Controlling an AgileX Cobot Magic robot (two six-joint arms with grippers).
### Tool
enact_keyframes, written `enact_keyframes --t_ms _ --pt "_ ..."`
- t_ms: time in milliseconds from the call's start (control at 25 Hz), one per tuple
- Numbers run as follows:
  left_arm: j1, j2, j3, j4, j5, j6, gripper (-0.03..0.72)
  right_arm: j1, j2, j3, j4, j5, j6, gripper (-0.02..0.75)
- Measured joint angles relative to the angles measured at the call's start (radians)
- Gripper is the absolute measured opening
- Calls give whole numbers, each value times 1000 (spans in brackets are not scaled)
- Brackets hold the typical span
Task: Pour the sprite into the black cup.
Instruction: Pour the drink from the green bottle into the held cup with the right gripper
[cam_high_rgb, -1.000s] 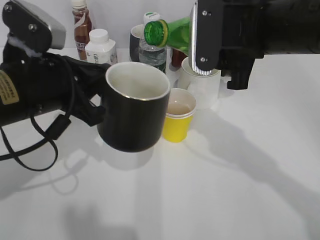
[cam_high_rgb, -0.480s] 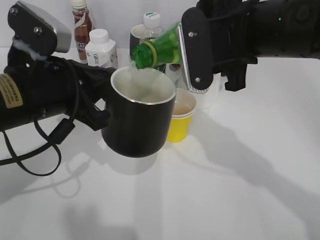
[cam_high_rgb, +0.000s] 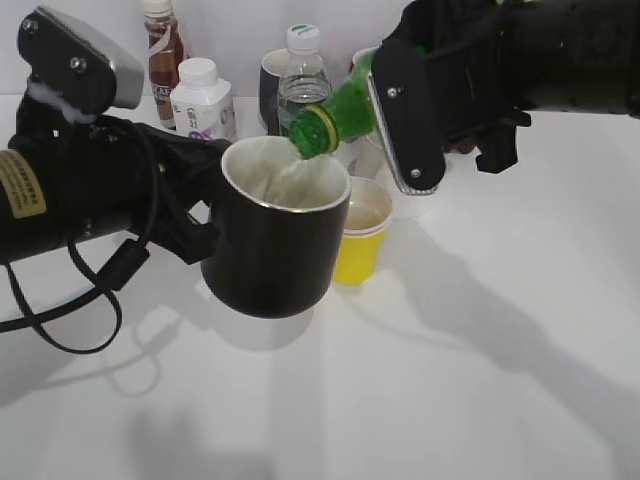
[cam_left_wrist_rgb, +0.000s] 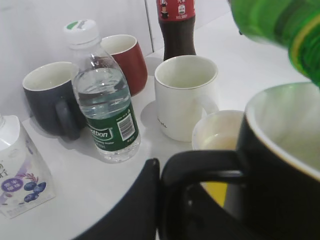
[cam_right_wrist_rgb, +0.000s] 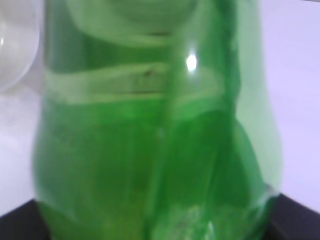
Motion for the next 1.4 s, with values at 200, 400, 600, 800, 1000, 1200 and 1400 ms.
enact_keyframes --t_ms 200,400,600,800,1000,1200,1400 --pt "0 0 0 0 4 0 46 0 0 0 -58 10 0 424" --pt "0 0 0 0 5 0 46 0 0 0 -87 11 -3 424" --pt "0 0 0 0 5 0 46 0 0 0 -96 11 -4 424" --pt "0 0 0 0 6 1 46 0 0 0 -97 11 -4 424" --pt "0 0 0 0 8 1 46 0 0 0 -43 11 -4 423" --pt "0 0 0 0 -5 1 46 0 0 0 110 12 -4 423" --pt "0 0 0 0 -26 2 46 0 0 0 285 12 -4 424"
